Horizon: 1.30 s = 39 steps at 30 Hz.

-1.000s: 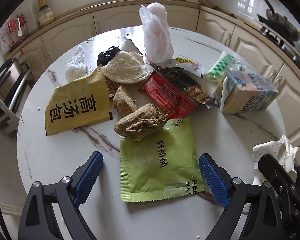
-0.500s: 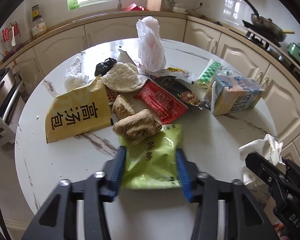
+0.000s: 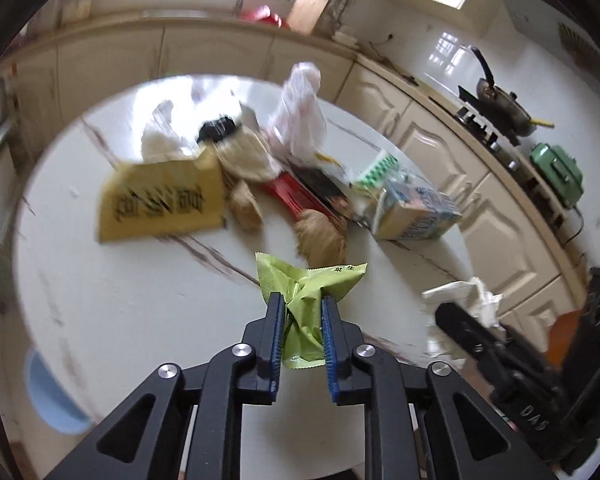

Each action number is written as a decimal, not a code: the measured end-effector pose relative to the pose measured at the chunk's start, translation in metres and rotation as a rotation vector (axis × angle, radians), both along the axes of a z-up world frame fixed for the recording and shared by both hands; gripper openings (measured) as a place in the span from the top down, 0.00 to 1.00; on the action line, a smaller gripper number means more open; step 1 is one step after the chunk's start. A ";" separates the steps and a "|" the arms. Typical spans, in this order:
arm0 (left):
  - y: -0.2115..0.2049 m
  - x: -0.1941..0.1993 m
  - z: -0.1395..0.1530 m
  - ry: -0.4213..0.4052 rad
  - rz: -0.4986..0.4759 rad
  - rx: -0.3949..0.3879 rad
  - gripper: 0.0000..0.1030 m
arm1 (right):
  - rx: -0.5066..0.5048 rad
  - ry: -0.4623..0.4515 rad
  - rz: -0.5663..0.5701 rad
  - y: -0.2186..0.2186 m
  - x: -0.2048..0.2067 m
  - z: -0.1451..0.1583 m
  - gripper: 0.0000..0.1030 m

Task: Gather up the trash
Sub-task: 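Grasp the green snack wrapper with the left gripper while the right holds the napkin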

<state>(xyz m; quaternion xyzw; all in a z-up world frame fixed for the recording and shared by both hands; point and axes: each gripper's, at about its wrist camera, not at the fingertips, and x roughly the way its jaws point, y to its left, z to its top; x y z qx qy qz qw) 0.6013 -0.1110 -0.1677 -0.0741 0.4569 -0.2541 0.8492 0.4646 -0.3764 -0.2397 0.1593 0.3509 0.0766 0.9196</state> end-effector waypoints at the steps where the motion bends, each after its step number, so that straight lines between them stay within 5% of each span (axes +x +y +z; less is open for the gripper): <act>1: 0.004 -0.004 0.004 0.003 -0.008 -0.018 0.89 | -0.004 -0.002 0.001 0.002 -0.001 0.002 0.61; 2: 0.007 -0.007 0.006 0.002 -0.015 -0.025 0.98 | -0.006 -0.002 0.001 0.003 -0.001 0.003 0.61; 10: 0.034 -0.031 0.003 -0.019 -0.015 -0.005 0.99 | -0.032 -0.003 0.026 0.027 -0.001 0.010 0.61; 18: 0.032 -0.053 -0.003 -0.104 -0.048 0.142 0.98 | -0.046 0.014 0.055 0.046 -0.001 0.008 0.61; 21: 0.030 -0.062 -0.005 -0.131 -0.067 0.186 0.77 | -0.046 0.021 0.056 0.047 -0.002 0.005 0.61; 23: 0.030 -0.065 -0.007 -0.138 -0.062 0.210 0.41 | -0.040 0.027 0.058 0.047 -0.001 0.003 0.61; 24: 0.029 -0.067 -0.006 -0.159 -0.050 0.232 0.41 | -0.039 0.027 0.058 0.047 -0.001 0.003 0.61; 33: 0.019 -0.067 -0.023 -0.153 -0.049 0.319 0.50 | -0.022 0.022 0.075 0.045 0.001 0.002 0.61; 35: 0.017 -0.067 -0.021 -0.151 -0.052 0.307 0.74 | -0.020 0.022 0.074 0.044 0.001 0.001 0.61; 39: 0.021 -0.063 -0.017 -0.137 -0.044 0.249 0.90 | -0.020 0.018 0.075 0.045 0.000 0.001 0.61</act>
